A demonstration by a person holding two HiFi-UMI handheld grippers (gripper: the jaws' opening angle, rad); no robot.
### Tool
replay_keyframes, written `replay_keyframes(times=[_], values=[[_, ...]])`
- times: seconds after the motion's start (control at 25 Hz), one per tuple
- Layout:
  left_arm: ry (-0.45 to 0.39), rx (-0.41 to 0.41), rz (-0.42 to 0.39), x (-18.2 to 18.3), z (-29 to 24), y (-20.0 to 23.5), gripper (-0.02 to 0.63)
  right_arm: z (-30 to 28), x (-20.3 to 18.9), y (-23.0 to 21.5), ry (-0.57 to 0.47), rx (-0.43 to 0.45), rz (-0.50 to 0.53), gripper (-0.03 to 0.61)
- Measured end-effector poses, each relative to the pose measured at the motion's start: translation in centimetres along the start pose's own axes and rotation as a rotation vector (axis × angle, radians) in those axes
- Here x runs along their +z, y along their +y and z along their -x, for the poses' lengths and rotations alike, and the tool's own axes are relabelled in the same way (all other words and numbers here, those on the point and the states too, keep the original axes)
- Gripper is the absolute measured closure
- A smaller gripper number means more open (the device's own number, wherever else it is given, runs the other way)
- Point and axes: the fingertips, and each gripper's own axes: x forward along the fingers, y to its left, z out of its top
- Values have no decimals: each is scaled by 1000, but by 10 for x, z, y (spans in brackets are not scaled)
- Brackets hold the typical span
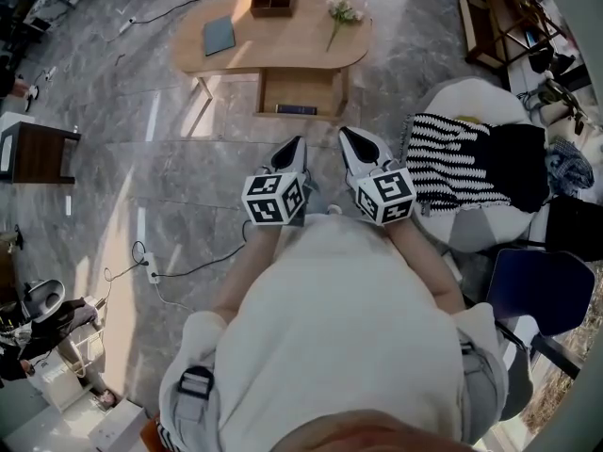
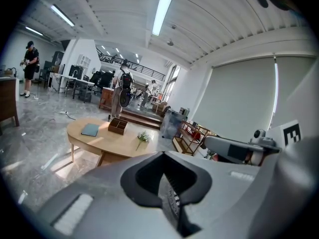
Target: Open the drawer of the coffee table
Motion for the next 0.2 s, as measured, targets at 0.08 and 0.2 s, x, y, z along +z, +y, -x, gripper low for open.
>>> replay_keyframes(times=[0.08,0.2], values=[[0,0,3,0,1,1,617,0,0,0,-1,-3,1,581],[2,0,7,-3,3,4,617,0,-1,2,-1,-6,6,581]])
